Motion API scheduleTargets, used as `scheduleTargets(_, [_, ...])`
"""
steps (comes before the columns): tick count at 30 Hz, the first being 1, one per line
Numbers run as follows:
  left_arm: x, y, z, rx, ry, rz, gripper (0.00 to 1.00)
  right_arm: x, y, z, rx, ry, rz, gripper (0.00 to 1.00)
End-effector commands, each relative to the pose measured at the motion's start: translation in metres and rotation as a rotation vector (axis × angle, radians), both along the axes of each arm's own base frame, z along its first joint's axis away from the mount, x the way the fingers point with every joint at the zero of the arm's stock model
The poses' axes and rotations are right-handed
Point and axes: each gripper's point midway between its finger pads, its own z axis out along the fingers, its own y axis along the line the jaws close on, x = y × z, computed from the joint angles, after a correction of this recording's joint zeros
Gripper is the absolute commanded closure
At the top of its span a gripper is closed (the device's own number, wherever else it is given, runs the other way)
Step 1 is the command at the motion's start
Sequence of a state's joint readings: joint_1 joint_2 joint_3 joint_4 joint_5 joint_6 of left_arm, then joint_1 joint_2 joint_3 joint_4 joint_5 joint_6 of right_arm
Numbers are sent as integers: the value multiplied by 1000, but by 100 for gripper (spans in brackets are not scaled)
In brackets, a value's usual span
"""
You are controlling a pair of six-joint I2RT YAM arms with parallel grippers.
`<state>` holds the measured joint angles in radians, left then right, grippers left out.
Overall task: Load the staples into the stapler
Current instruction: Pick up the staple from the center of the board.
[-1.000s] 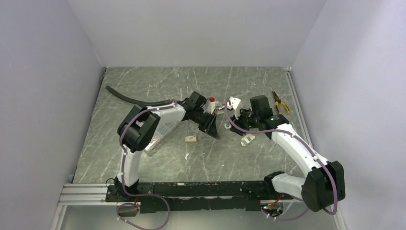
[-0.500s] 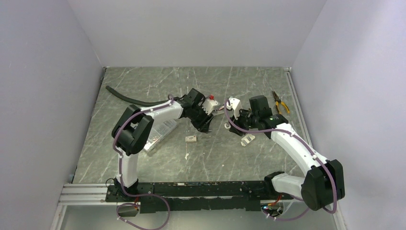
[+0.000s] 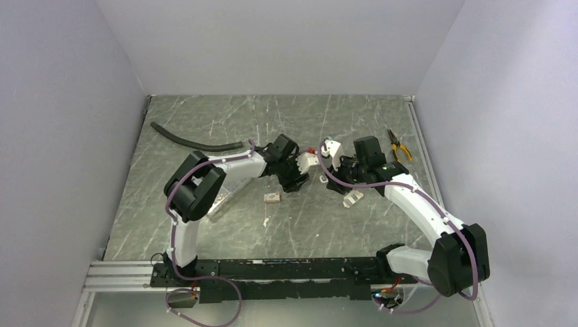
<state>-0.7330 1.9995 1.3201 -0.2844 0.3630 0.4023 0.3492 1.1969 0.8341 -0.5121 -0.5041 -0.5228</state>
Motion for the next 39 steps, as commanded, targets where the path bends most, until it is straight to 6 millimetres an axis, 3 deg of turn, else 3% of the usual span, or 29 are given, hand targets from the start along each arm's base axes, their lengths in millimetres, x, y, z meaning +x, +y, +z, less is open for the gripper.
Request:
scheduleTargets(1, [-4, -13, 7, -26, -152, -143, 42, 2, 2, 7, 15, -31, 21, 60])
scheduleTargets(8, [-9, -11, -9, 13, -127, -168, 51, 1, 1, 8, 14, -34, 20, 60])
scheduleTargets(16, [-19, -1, -21, 49, -82, -165, 70, 2, 1, 10, 16, -42, 14, 60])
scheduleTargets(20, [-17, -1, -17, 41, -68, -120, 82, 5, 3, 15, 29, -50, 6, 61])
scheduleTargets(25, [-6, -7, 26, -93, -7, -25, 87, 14, 10, 43, 106, -94, -37, 61])
scheduleTargets(31, [-6, -15, 106, -370, 85, -2, 86, 33, 14, 90, 335, -79, -148, 60])
scheduleTargets(35, [-7, -21, 149, -434, 73, -14, 84, 43, 20, 98, 454, 45, -168, 60])
scheduleTargets(39, [-6, -25, 178, -478, 72, 1, 84, 46, 35, 103, 543, 184, -150, 56])
